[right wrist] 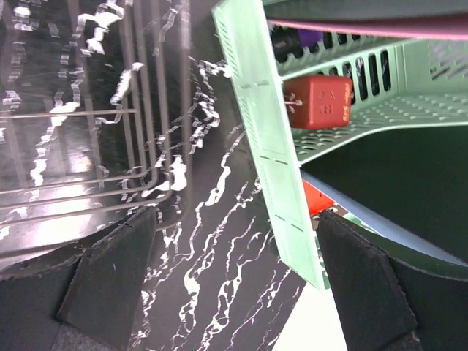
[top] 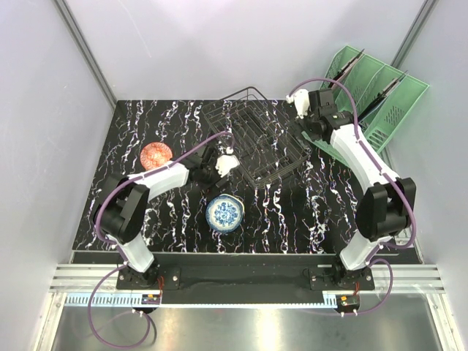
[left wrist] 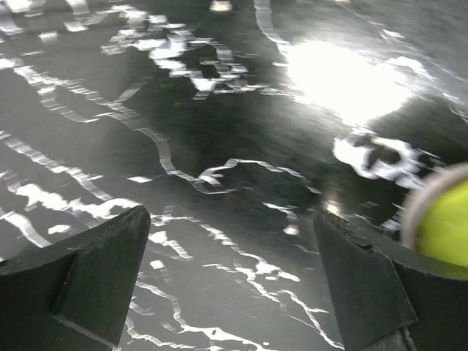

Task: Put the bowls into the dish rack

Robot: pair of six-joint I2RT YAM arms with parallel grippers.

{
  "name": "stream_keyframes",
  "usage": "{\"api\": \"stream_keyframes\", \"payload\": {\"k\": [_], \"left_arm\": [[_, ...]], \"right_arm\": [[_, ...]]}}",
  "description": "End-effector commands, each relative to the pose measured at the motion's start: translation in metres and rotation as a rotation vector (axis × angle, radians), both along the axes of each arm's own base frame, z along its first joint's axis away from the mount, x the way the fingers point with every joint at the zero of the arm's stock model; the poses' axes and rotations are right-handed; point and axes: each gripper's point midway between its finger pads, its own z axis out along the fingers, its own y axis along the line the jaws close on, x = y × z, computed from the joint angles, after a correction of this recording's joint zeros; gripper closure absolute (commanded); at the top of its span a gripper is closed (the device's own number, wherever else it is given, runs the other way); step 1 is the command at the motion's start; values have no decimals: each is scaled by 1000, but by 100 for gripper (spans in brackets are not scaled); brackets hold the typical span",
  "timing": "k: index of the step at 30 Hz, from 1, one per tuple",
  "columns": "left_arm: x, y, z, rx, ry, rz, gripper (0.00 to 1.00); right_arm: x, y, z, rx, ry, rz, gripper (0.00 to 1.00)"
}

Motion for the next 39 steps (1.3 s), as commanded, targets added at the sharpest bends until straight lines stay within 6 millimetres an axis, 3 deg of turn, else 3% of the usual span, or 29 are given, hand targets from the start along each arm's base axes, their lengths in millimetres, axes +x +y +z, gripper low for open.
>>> {"api": "stream_keyframes", "payload": {"k": [1, 9, 17, 21, 22, 28, 39], "left_arm": [[61, 14, 33, 44, -212, 191, 1], [128, 29, 75, 90, -388, 346, 1], [196, 75, 108, 130, -523, 556, 1], [217, 94, 109, 162, -547, 602, 1], [222, 99, 101, 176, -539, 610, 1], [247, 101, 95, 195, -558, 618, 1], [272, 94, 89, 203, -573, 609, 1]], "right_arm": [[25, -23, 12, -6, -70, -76, 0], [30, -41, -14, -6, -18, -111, 0], [36, -42, -35, -8, 13, -114, 0], [36, -41, -54, -18, 39, -108, 0], [37, -41, -59, -17, 48, -105, 0], [34, -31, -71, 17, 79, -72, 0], [2, 20, -78, 44, 129, 98, 0]]}}
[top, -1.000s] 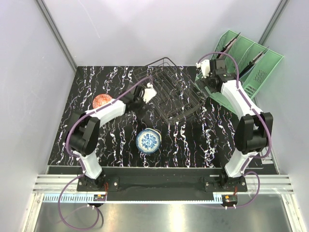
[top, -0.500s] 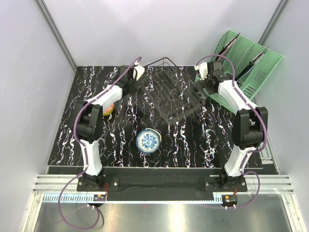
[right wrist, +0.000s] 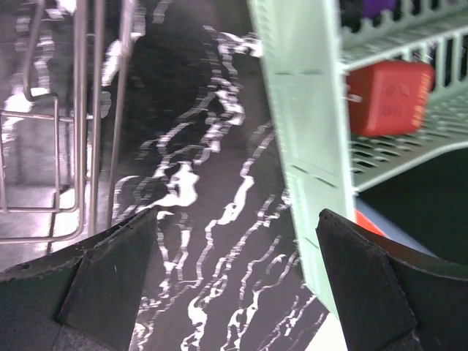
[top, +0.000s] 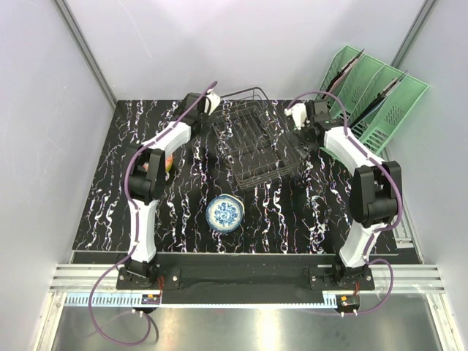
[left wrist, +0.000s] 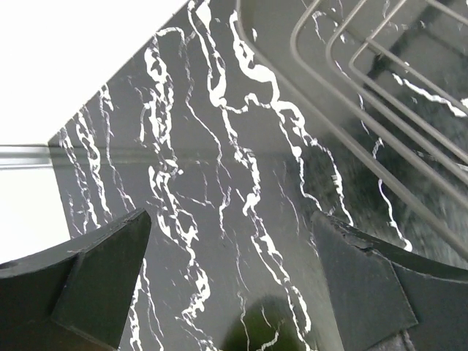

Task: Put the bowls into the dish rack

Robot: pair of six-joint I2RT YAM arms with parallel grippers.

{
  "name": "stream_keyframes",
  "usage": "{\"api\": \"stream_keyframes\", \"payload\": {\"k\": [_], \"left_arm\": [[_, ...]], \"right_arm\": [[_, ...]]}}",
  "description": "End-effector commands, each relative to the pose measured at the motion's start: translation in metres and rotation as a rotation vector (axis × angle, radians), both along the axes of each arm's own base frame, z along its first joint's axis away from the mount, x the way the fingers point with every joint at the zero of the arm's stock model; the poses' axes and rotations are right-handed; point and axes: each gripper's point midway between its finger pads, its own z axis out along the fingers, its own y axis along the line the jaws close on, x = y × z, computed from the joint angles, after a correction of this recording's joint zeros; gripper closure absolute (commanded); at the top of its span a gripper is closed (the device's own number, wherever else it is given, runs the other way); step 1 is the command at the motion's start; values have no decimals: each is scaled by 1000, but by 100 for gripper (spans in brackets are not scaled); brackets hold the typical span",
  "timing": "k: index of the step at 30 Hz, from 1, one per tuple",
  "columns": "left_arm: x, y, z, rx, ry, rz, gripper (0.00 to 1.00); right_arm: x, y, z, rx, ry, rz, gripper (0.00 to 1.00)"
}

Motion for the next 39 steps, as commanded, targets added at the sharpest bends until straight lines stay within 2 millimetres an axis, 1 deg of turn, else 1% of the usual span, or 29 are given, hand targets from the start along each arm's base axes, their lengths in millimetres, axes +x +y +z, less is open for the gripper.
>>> {"api": "stream_keyframes", "payload": {"k": [1, 5, 8, 13, 22, 26, 28, 29, 30, 31, 33, 34, 35, 37, 39], "left_arm": [[18, -5, 21, 3, -72, -1, 1], [21, -3, 25, 9, -80, 6, 1], [25, -4, 24, 12, -79, 4, 1], [30, -7, 16, 16, -60, -2, 1], [40, -15, 5, 22, -45, -8, 1], [44, -20, 6, 17, -51, -11, 1], [46, -21, 5, 17, -55, -10, 1], [47, -23, 4, 18, -55, -10, 1], [47, -24, 4, 19, -56, -9, 1], [47, -26, 6, 24, -62, -8, 1], [45, -25, 8, 15, -63, -1, 1], [44, -24, 14, 12, -70, 1, 1], [41, -24, 12, 13, -63, 1, 1], [37, -23, 15, 11, -64, -8, 1], [36, -24, 14, 11, -62, -19, 1]], "right_arm": [[-19, 44, 4, 61, 16, 121, 0], [-27, 60, 3, 63, 29, 157, 0], [-30, 68, 4, 65, 28, 171, 0], [-33, 73, 7, 65, 25, 180, 0], [-42, 95, 8, 72, 28, 223, 0], [-37, 95, 5, 61, 31, 215, 0], [-31, 96, 7, 56, 21, 212, 0], [-29, 96, 4, 50, 27, 209, 0], [-24, 96, 6, 45, 18, 205, 0], [-22, 96, 0, 36, 29, 202, 0], [-14, 94, 1, 19, 15, 191, 0], [-13, 94, -3, 10, 23, 188, 0], [-10, 95, -2, 10, 17, 187, 0], [-6, 95, -3, 6, 12, 179, 0], [0, 96, 1, 7, -3, 169, 0]]}}
